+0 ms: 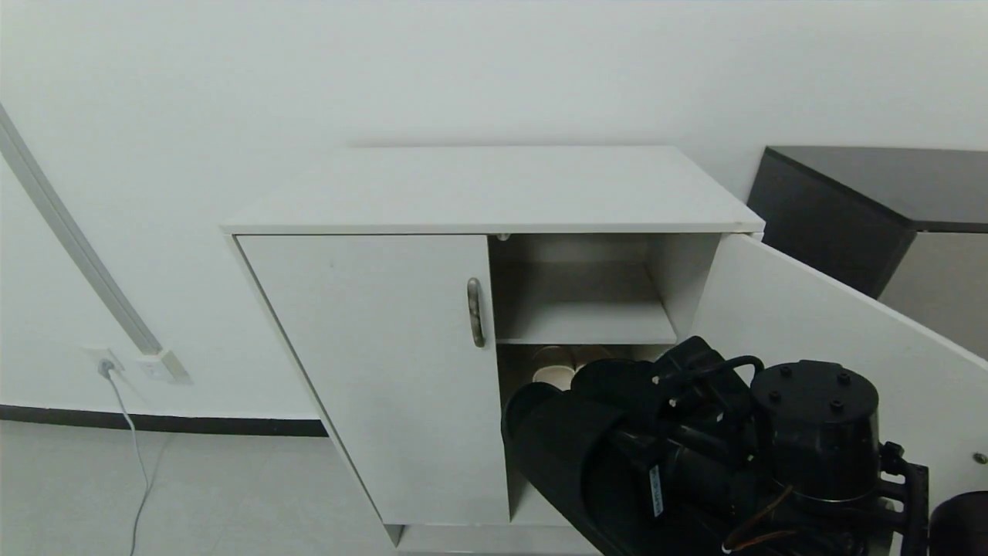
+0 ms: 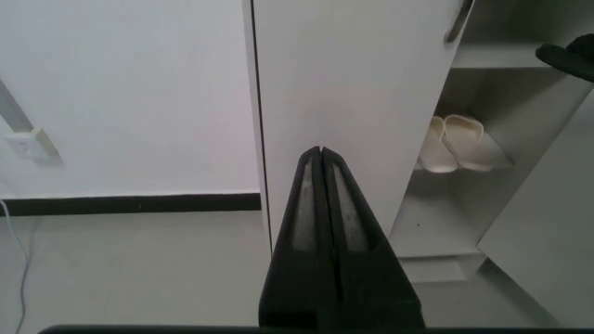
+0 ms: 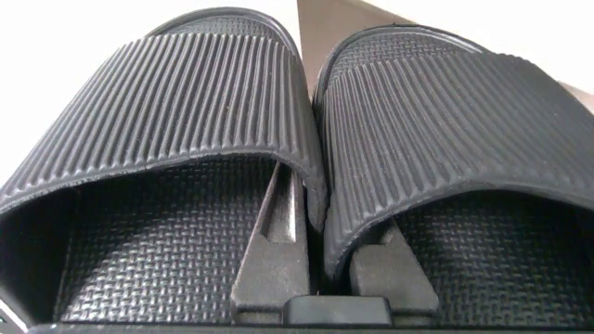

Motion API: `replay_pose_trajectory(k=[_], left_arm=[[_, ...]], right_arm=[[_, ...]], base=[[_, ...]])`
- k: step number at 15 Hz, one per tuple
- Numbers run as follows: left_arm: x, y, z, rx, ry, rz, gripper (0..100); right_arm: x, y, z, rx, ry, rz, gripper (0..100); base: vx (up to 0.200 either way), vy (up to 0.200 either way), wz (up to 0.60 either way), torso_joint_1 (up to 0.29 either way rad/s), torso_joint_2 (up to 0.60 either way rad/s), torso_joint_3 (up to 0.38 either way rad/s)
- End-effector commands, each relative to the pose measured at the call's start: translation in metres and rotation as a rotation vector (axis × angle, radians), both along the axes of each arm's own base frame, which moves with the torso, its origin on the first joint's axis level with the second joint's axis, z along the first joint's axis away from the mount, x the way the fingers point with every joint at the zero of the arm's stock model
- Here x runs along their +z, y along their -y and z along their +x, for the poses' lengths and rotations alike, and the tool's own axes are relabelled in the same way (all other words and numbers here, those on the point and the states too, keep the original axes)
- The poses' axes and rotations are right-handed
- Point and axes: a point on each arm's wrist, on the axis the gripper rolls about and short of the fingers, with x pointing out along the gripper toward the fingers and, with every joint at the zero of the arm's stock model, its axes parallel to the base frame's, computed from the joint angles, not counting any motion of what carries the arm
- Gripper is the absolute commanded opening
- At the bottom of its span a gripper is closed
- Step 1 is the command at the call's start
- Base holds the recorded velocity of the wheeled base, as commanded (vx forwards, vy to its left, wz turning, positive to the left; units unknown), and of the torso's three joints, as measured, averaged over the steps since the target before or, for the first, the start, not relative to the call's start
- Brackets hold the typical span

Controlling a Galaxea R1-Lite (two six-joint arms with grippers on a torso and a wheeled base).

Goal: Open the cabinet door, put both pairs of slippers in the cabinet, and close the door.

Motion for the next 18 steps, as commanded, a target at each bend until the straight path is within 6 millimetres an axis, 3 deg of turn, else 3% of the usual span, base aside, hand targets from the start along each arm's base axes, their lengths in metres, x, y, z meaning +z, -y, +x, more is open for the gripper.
replay_pose_trajectory(k=[1, 12, 18], left_arm=[[0.0000, 0.0000, 0.0001, 0.001, -0.002, 0.000, 0], [0.0000, 0.0000, 0.0001, 0.001, -0.002, 0.000, 0], [-0.0001, 0.0000, 0.0000, 0.001, 0.000, 0.000, 0]], right_arm=[[-0.0002, -0.0002, 0.0001, 0.001, 0.000, 0.000, 0], [-0.0060, -0.0027, 0.0017, 0.001, -0.013, -0.016, 0], [-0.0046, -0.0029, 0.0013, 0.003, 0.003, 0.000, 0]], base=[[0.000, 0.000, 0.00, -0.134, 0.47, 0.330], [0.000, 0.000, 0.00, -0.066, 0.44, 0.365], [0.000, 0.000, 0.00, 0.000, 0.06, 0.051]])
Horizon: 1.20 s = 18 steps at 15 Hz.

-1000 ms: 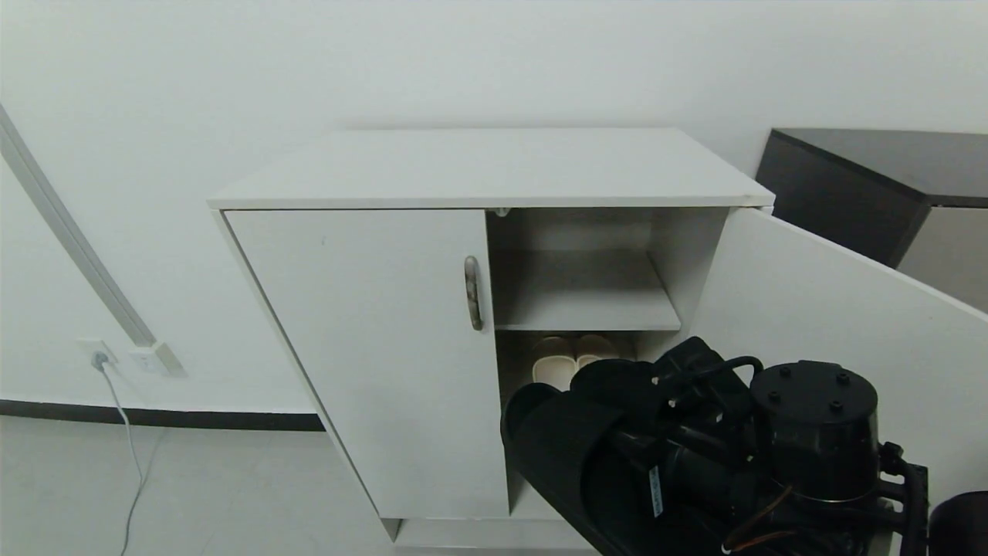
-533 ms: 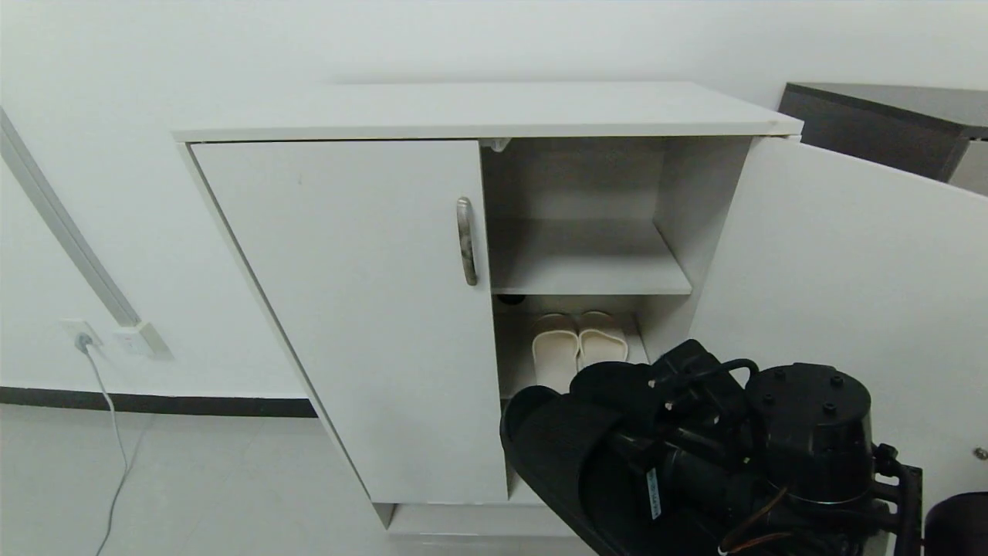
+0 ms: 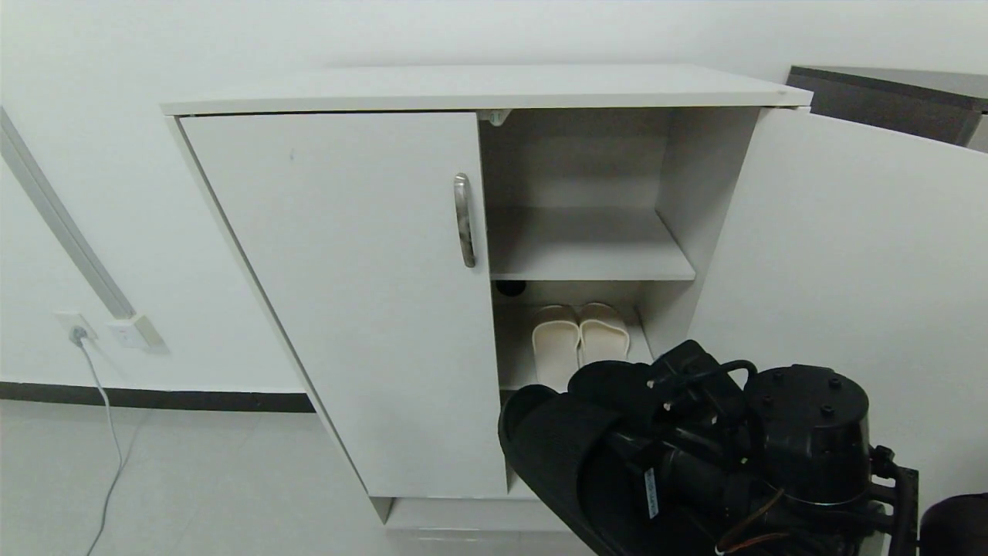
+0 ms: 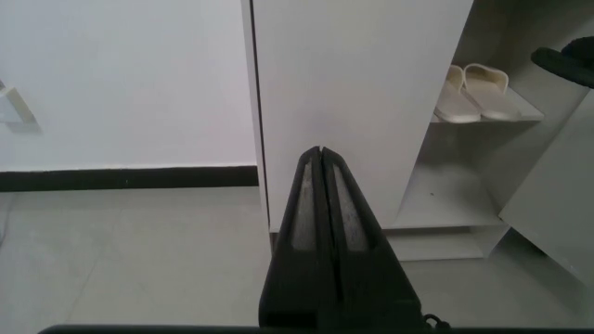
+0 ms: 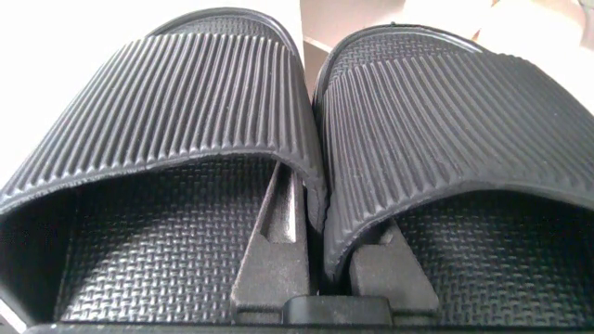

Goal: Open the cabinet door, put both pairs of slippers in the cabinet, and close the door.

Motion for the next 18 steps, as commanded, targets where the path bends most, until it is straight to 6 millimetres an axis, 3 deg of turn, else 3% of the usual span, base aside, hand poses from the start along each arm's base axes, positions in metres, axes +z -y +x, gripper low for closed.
replay_pose_trajectory(k=[1, 13, 15, 18], left_arm=[[0.000, 0.000, 0.000, -0.001, 0.000, 0.000, 0], [0.000, 0.000, 0.000, -0.001, 0.000, 0.001, 0], [0.000, 0.000, 0.000, -0.001, -0.002, 0.001, 0], [0.000, 0.000, 0.000, -0.001, 0.000, 0.003, 0]], right_arm=[[0.000, 0.000, 0.000, -0.001, 0.003, 0.004, 0], [-0.008, -0.003, 0.001, 0.011, 0.001, -0.039, 0], [-0.016, -0.015, 0.004, 0.009, 0.036, -0.041, 0], [-0.021, -0.043, 0.021, -0.157, 0.109, -0.031, 0]], base=[[0.000, 0.000, 0.00, 0.000, 0.00, 0.000], [0.000, 0.017, -0.05, 0.000, 0.00, 0.001], [0.000, 0.000, 0.00, 0.000, 0.00, 0.000], [0.000, 0.000, 0.00, 0.000, 0.00, 0.000]])
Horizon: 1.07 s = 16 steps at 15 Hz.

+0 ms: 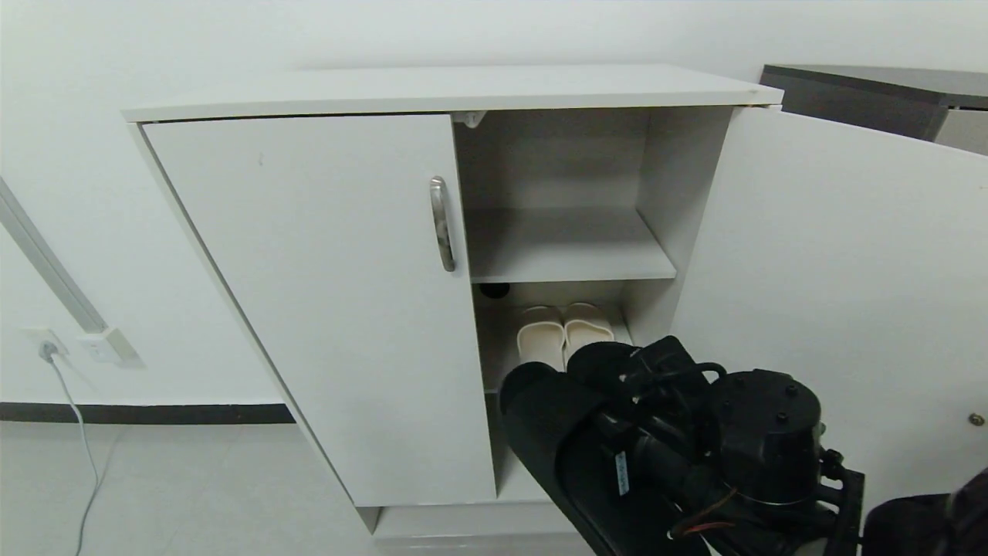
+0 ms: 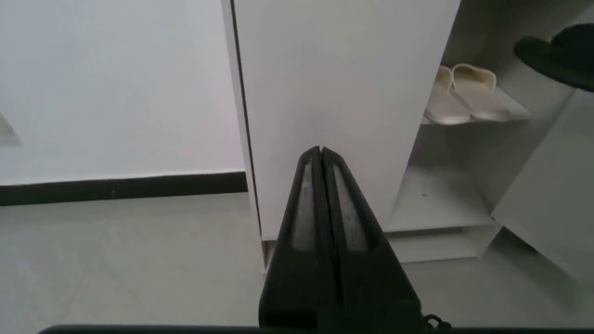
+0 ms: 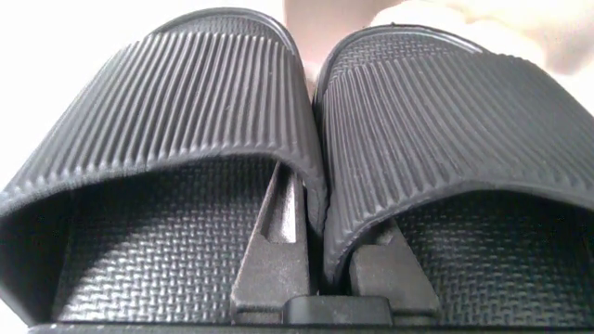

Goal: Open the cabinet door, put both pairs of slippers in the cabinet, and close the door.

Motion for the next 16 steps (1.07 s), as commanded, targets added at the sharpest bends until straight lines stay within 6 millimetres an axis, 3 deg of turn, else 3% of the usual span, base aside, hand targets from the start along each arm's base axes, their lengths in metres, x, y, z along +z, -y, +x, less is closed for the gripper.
replay_pose_trajectory(k=[1, 4, 6, 8, 9, 13, 16], left_arm=[[0.000, 0.000, 0.000, 0.000, 0.000, 0.000, 0], [0.000, 0.000, 0.000, 0.000, 0.000, 0.000, 0], [0.000, 0.000, 0.000, 0.000, 0.000, 0.000, 0], [0.000, 0.000, 0.000, 0.000, 0.000, 0.000, 0], [0.000, 0.000, 0.000, 0.000, 0.000, 0.000, 0], [0.000, 0.000, 0.000, 0.000, 0.000, 0.000, 0], [0.000, 0.000, 0.000, 0.001, 0.000, -0.001, 0]], right_arm=[[-0.014, -0.030, 0.014, -0.126, 0.024, -0.033, 0], [-0.005, -0.049, 0.010, -0.235, 0.028, -0.103, 0], [0.029, -0.050, 0.009, -0.261, -0.043, -0.091, 0], [0.075, -0.050, 0.009, -0.320, -0.115, -0.021, 0], [0.086, -0.052, 0.011, -0.363, -0.114, 0.016, 0], [0.104, -0.058, 0.018, -0.396, -0.006, 0.074, 0], [0.092, -0.063, 0.033, -0.430, 0.017, 0.085, 0]], base=[[0.000, 0.000, 0.00, 0.000, 0.00, 0.000], [0.000, 0.000, 0.00, 0.000, 0.00, 0.000], [0.000, 0.000, 0.00, 0.000, 0.00, 0.000], [0.000, 0.000, 0.00, 0.000, 0.00, 0.000], [0.000, 0.000, 0.00, 0.000, 0.00, 0.000], [0.000, 0.000, 0.00, 0.000, 0.00, 0.000], [0.000, 0.000, 0.00, 0.000, 0.00, 0.000]])
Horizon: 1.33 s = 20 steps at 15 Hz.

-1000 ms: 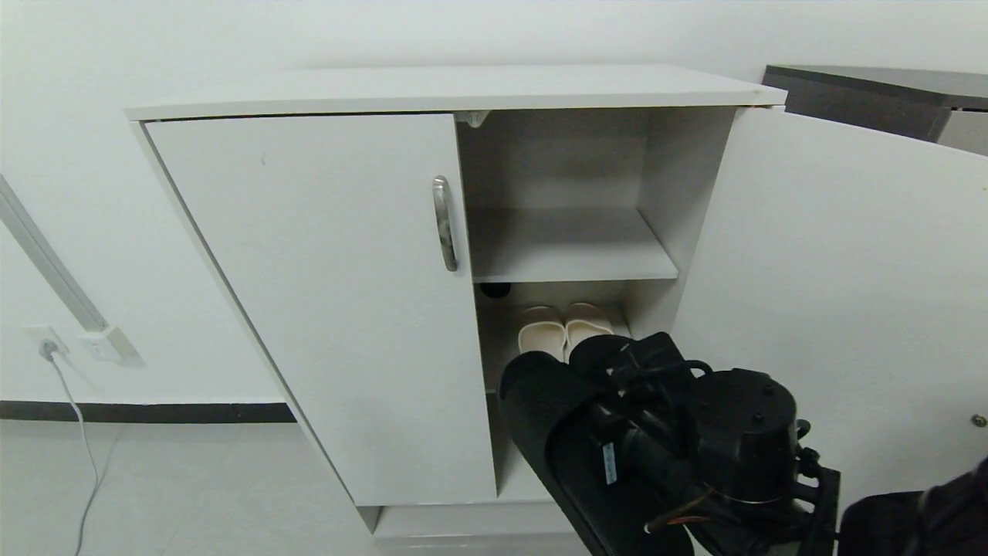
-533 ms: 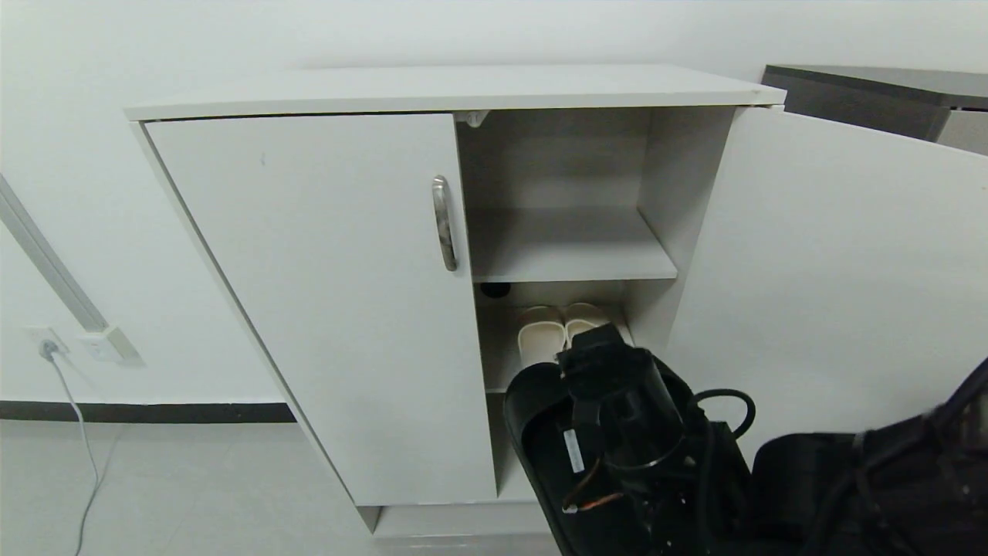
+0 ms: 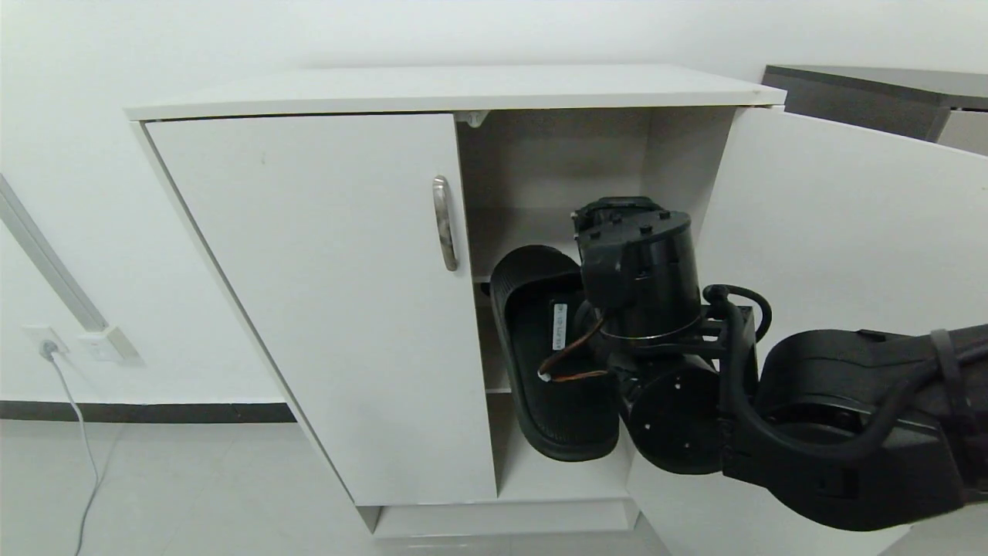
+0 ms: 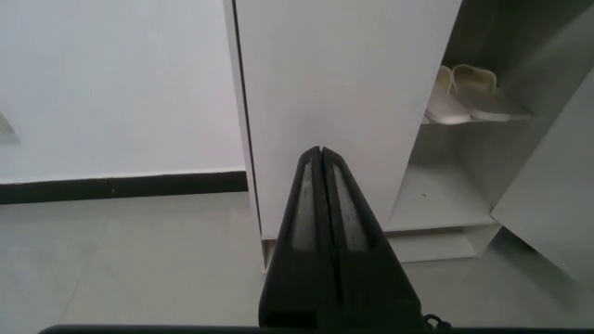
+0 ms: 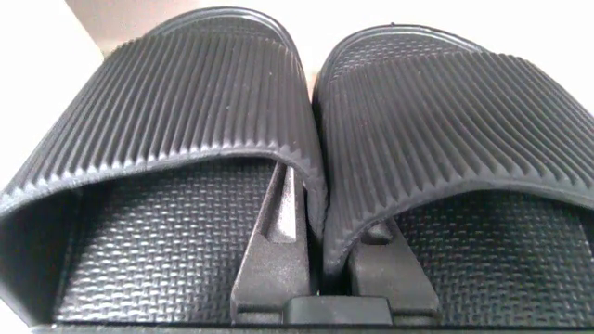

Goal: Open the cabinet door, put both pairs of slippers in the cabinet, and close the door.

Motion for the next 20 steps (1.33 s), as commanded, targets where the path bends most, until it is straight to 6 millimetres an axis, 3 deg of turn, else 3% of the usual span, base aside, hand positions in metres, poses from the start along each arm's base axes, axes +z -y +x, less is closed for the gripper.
replay_pose_trajectory(k=[1, 6, 11, 20], left_arm=[[-0.0001, 0.0000, 0.0000, 0.000, 0.000, -0.001, 0], [-0.0001, 0.0000, 0.0000, 0.000, 0.000, -0.001, 0], [-0.0001, 0.0000, 0.0000, -0.001, 0.000, -0.001, 0], [-0.0001, 0.0000, 0.0000, -0.001, 0.000, -0.001, 0]], right_arm=[[-0.0099, -0.0001, 0.0087, -0.019, -0.014, -0.019, 0], [-0.0194, 0.0051, 0.0112, -0.033, -0.034, -0.038, 0], [-0.0155, 0.0060, 0.0112, -0.030, -0.024, -0.022, 0], [-0.0169, 0.0066, 0.0121, -0.032, -0.027, -0.032, 0]], base=[[0.000, 0.000, 0.00, 0.000, 0.00, 0.000], [0.000, 0.000, 0.00, 0.000, 0.00, 0.000], [0.000, 0.000, 0.00, 0.000, 0.00, 0.000], [0.178, 0.000, 0.00, 0.003, 0.00, 0.002]])
